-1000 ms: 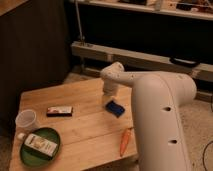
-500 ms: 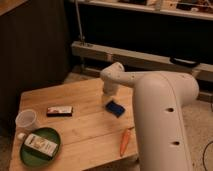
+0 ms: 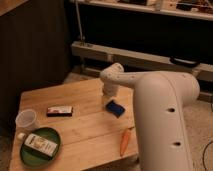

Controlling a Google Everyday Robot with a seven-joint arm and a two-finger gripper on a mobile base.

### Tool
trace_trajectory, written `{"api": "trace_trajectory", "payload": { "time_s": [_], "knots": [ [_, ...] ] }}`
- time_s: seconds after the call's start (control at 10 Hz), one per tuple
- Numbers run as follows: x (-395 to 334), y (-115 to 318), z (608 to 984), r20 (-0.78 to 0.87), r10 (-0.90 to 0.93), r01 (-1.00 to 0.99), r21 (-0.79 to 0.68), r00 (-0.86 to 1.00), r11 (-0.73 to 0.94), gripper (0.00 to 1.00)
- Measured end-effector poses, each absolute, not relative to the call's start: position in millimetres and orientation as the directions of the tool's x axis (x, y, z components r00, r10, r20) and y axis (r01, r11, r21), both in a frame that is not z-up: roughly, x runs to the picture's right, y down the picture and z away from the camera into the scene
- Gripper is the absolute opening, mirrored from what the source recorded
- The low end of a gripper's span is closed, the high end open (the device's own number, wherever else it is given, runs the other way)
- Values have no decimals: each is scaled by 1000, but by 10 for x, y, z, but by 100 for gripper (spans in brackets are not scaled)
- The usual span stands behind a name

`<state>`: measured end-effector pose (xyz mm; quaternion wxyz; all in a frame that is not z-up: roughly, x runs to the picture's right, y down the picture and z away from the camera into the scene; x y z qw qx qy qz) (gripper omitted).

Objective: Place the white sponge in the ceramic cup

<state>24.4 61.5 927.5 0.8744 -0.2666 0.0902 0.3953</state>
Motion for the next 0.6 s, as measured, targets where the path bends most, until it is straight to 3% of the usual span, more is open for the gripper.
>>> {"api": "trace_trajectory", "payload": {
  "time_s": [0.6],
  "knots": [
    [248,743,9118,-386,638,-744,-409,666,529,65]
  ]
}}
